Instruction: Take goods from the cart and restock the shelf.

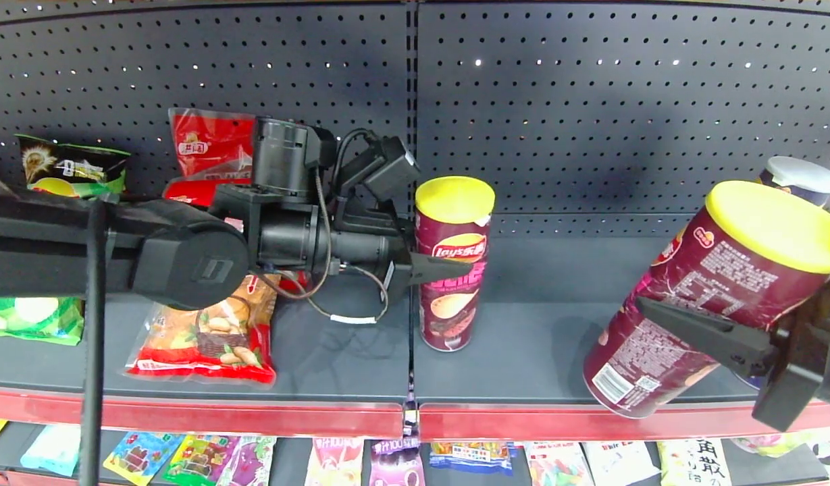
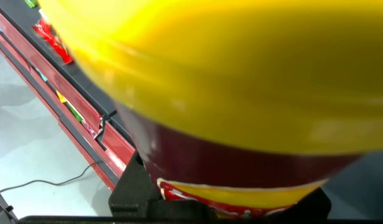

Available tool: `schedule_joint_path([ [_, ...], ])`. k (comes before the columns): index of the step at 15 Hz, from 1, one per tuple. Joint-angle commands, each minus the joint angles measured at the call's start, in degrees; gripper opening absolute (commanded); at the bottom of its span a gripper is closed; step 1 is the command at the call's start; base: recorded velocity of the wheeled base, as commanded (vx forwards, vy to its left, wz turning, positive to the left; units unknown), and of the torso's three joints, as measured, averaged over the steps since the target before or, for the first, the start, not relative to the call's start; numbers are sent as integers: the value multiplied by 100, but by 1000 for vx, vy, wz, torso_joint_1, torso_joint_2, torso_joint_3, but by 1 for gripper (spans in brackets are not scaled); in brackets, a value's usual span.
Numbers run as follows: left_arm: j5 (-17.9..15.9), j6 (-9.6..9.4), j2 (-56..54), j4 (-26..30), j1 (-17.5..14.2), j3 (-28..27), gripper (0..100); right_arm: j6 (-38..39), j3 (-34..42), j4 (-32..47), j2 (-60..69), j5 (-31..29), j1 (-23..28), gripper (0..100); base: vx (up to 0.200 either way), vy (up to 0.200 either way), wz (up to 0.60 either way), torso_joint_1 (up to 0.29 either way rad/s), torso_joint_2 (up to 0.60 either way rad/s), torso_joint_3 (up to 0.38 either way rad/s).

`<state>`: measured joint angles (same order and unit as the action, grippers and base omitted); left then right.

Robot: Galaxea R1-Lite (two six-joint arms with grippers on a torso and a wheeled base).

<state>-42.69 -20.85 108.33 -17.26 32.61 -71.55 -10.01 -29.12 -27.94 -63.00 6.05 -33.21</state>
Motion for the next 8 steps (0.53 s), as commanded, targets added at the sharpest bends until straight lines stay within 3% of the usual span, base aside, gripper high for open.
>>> schedule_joint_path([
  [1, -64, -16, -145, -5, 26, 211, 0, -1, -14, -1, -19, 2, -2, 0, 0, 0, 0, 0, 0, 0],
  [4, -301, -16, -251, -5, 114, 361, 0, -1, -23, 8, -28, -7, -2, 0, 0, 0, 0, 0, 0, 0],
  [8, -301, -7, -268, -5, 219, 457, 0, -1, -137, 17, -98, -7, -2, 0, 0, 0, 0, 0, 0, 0],
])
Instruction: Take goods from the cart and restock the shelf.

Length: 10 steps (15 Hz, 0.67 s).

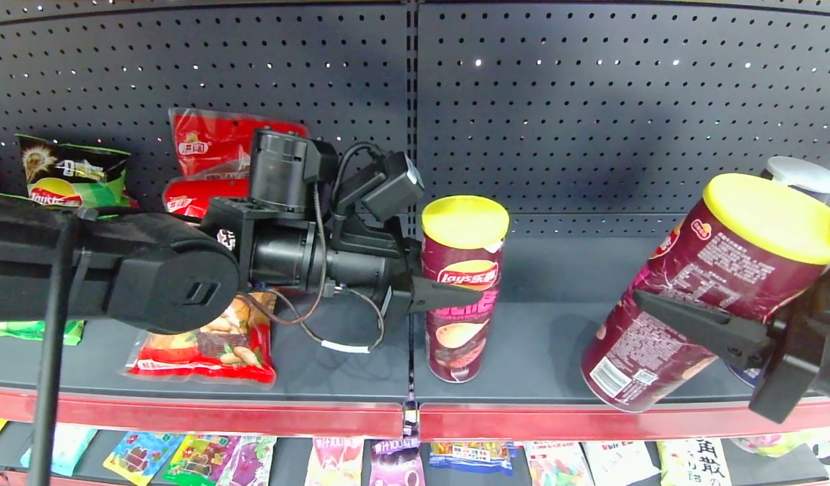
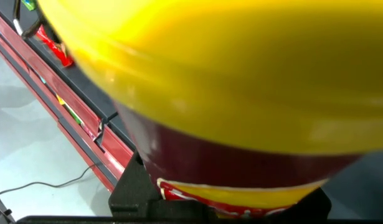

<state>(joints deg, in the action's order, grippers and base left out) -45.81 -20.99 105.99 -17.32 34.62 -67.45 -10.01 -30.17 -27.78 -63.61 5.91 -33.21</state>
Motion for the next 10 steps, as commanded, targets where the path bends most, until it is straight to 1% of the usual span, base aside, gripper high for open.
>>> schedule_joint_path([
  [1, 28, -1, -25, 1, 18, 92, 0, -1, -50, 1, -29, -2, -2, 0, 0, 0, 0, 0, 0, 0],
  [5, 55, -1, -78, 1, 18, 303, 0, -1, -59, 1, -37, -11, -2, 0, 0, 0, 0, 0, 0, 0],
  [10, -7, -1, -175, 1, 36, 364, 0, -1, -129, 1, -187, -11, 7, 0, 0, 0, 0, 0, 0, 0],
])
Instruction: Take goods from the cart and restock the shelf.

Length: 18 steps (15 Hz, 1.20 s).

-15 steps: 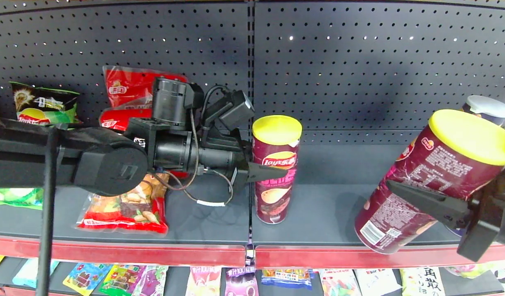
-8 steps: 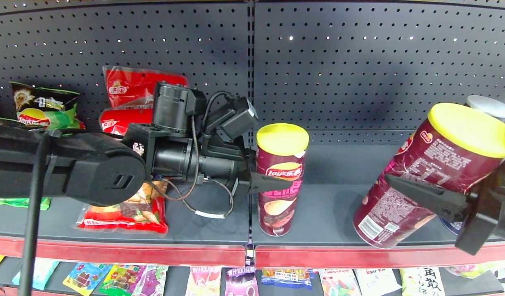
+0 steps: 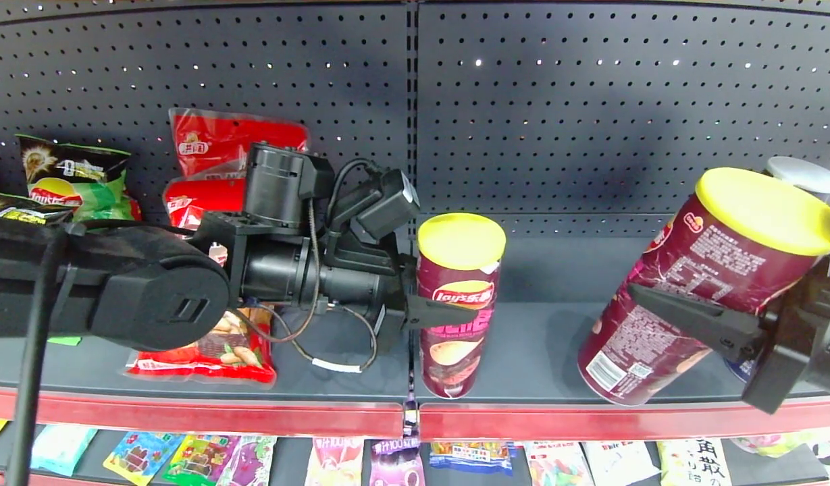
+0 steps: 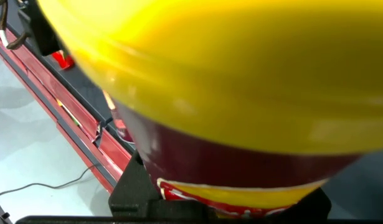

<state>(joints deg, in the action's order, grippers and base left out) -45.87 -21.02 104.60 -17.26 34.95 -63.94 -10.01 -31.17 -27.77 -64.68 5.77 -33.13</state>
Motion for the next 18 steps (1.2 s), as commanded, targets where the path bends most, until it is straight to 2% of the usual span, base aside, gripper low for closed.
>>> schedule_joint_path([
  [1, -1, 1, -53, -5, 12, 48, 0, -1, -56, -9, -167, -5, 0, 0, 0, 0, 0, 0, 0, 0],
  [5, 26, -8, -62, -14, 47, 145, 0, -10, -583, -35, -835, 21, 193, 0, 0, 0, 0, 0, 0, 0],
  [6, 26, -17, -62, -14, 56, 145, 100, -19, -697, -44, -976, 30, 202, 0, 0, 0, 0, 0, 0, 0],
  [10, 166, -25, -80, -14, 56, 154, 100, -10, -1348, -62, -1829, 39, 193, 0, 0, 0, 0, 0, 0, 0],
  [13, 237, -17, -282, -14, 12, 470, 100, -19, -1866, -62, -2479, 267, 167, 0, 0, 0, 0, 0, 0, 0],
  [18, 228, -17, -748, -14, -393, 1173, 100, -19, -2534, -53, -3270, 496, 149, 0, 0, 0, 0, 0, 0, 0],
])
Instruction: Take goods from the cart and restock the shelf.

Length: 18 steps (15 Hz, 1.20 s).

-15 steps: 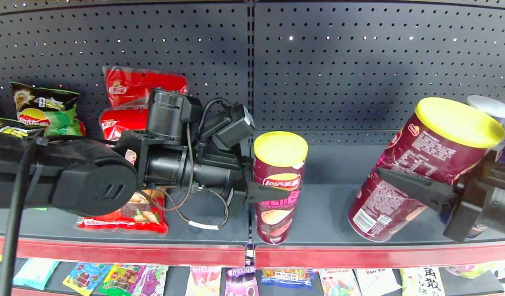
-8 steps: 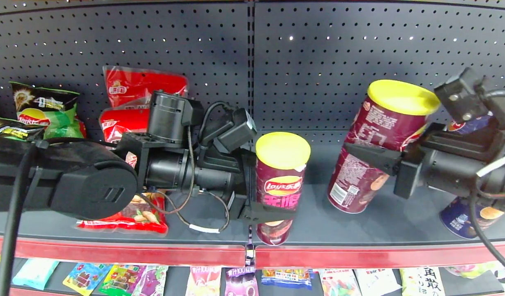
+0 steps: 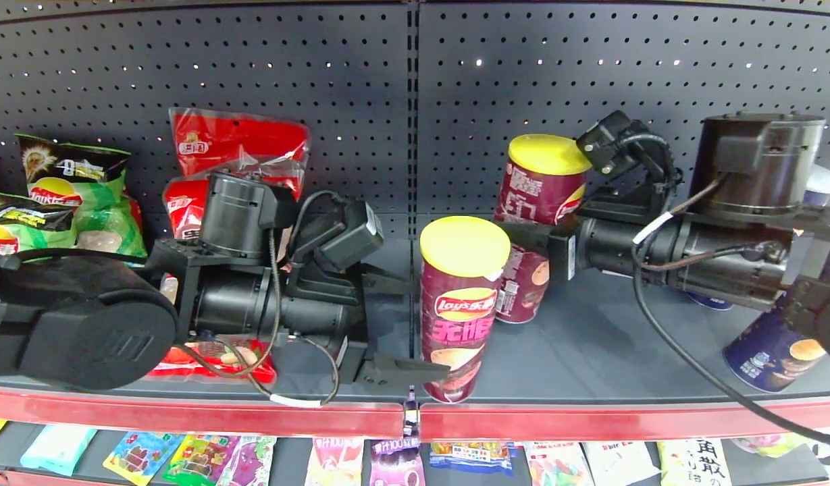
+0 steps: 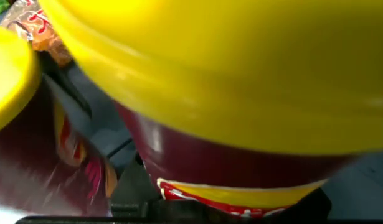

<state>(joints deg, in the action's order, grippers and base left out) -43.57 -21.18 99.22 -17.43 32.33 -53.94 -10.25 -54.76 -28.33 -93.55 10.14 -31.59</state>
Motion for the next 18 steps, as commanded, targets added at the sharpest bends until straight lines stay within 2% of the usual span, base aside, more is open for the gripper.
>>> schedule_joint_path([
  [1, -2, -1, -280, 3, -201, 262, 100, 6, -237, 3, -480, 84, -14, 0, 0, 0, 0, 0, 0, 0],
  [6, -11, -1, -579, 3, -719, 666, 100, 23, -791, 3, -1016, 84, -137, 0, 0, 0, 0, 0, 0, 0],
  [9, -11, -1, -834, 3, -842, 973, 100, 23, -1116, 3, -1288, 93, -137, 0, 0, 0, 0, 0, 0, 0],
  [13, -2, 17, -1027, 3, -869, 1176, 100, 173, -1450, 3, -1587, 84, -216, 0, 0, 0, 0, 0, 0, 0],
  [18, -2, 26, -1036, 3, -869, 1184, 100, 217, -1494, -6, -1702, 93, -234, 0, 0, 0, 0, 0, 0, 0],
])
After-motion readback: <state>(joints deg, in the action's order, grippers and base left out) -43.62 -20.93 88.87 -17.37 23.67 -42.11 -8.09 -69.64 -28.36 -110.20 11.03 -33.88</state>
